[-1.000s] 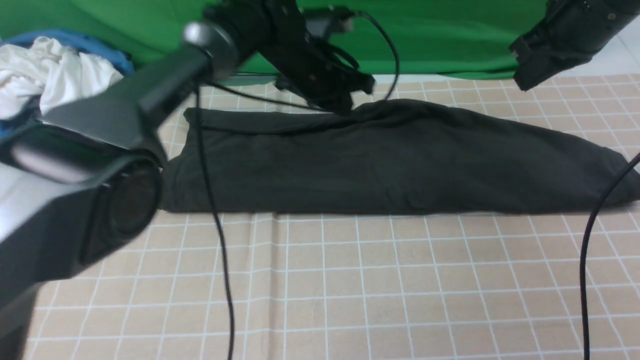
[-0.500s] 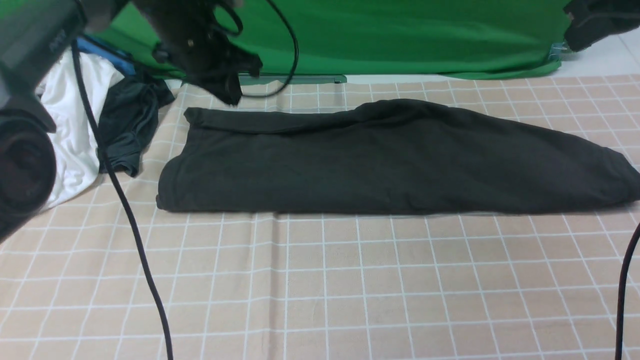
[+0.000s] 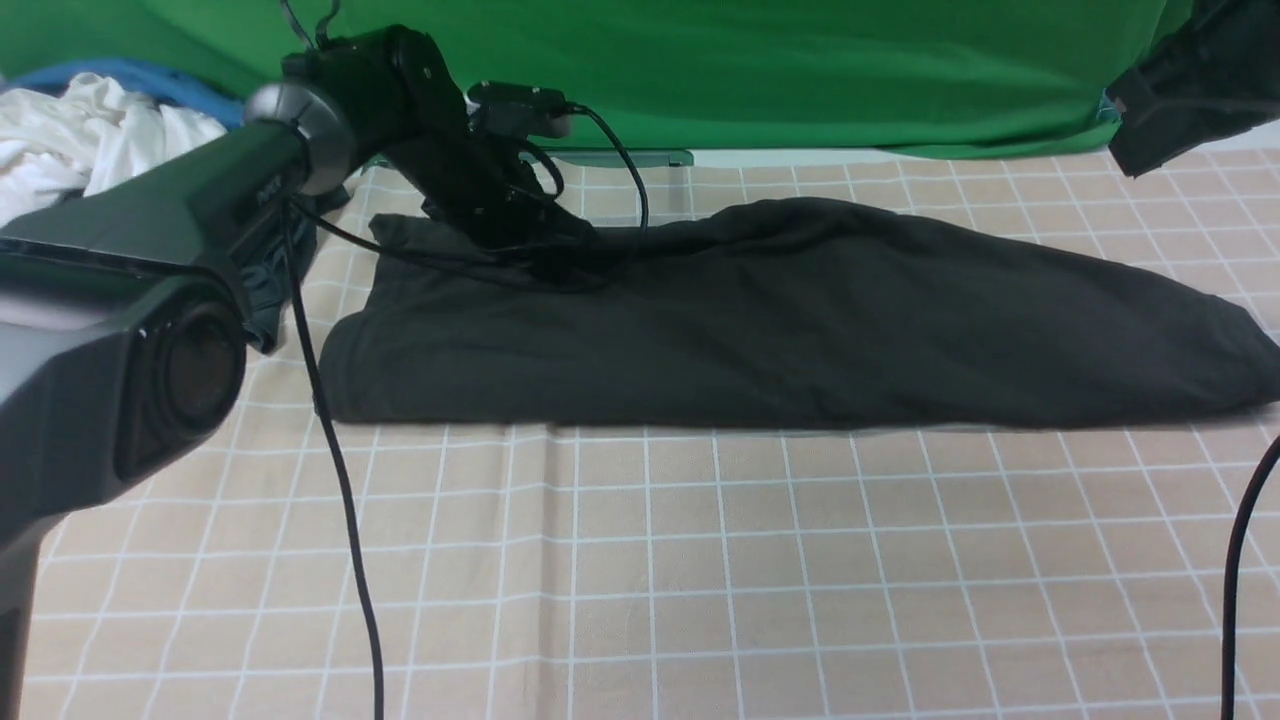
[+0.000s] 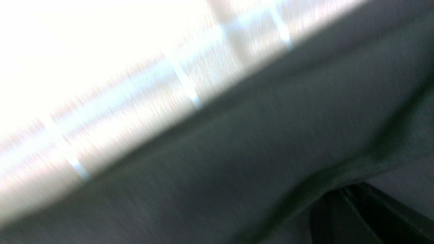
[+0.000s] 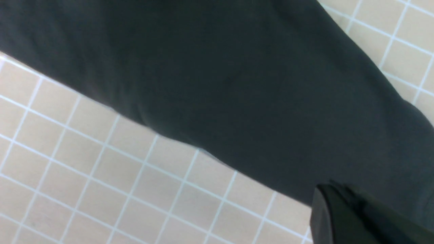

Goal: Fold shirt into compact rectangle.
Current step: 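Pull the folded dark garment lengthwise by its ends to straighten it flat on the table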

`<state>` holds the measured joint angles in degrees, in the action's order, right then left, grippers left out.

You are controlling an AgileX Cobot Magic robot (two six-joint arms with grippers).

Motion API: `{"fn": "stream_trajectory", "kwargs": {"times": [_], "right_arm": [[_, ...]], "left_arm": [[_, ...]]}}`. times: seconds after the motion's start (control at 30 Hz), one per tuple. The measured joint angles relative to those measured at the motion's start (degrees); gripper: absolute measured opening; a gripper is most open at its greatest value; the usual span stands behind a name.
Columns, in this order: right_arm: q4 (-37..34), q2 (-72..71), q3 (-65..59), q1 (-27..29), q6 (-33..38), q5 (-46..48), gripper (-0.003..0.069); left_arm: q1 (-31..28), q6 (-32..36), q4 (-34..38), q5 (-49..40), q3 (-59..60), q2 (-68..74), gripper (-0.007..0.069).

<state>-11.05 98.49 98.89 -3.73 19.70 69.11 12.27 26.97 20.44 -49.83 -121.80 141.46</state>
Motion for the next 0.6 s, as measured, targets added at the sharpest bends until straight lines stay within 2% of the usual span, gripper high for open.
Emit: {"fn": "stream_trajectory", "kwargs": {"times": [0.1, 0.17, 0.2, 0.23, 0.33, 0.5, 0.57, 0.6], "right_arm": [[-0.66, 0.00, 0.00, 0.00, 0.00, 0.00, 0.0038], [-0.79, 0.00, 0.00, 0.00, 0.00, 0.13, 0.0038], [-0.79, 0.00, 0.00, 0.00, 0.07, 0.13, 0.0038], [-0.80, 0.00, 0.00, 0.00, 0.07, 0.25, 0.0038], [-0.86, 0.00, 0.00, 0.00, 0.07, 0.38, 0.0038], [-0.41, -0.06, 0.00, 0.00, -0.42, 0.45, 0.0038], [2.25, -0.67, -0.26, 0.00, -1.50, 0.44, 0.0038], [2.52, -0.78, -0.35, 0.00, -1.50, 0.39, 0.0038]], "left_arm": [[-0.06, -2.76, -1.94, 7.79, 0.00, 0.77, 0.0019], [-0.76, -8.43, -2.99, 10.89, 0.00, 1.01, 0.0019], [-0.83, -9.01, -2.99, 11.02, 0.00, 1.01, 0.0019], [-1.73, -13.22, -3.65, 11.39, -0.12, 0.50, 0.0019], [-3.60, -14.51, -4.46, 7.13, -0.77, -1.17, 0.0019], [-5.83, -12.36, -5.33, -4.62, -1.14, -7.66, 0.0019], [-5.99, -11.95, -6.12, -11.48, 0.36, -13.09, 0.0019], [-5.99, -11.95, -6.25, -11.80, 0.36, -13.55, 0.0019]]}}
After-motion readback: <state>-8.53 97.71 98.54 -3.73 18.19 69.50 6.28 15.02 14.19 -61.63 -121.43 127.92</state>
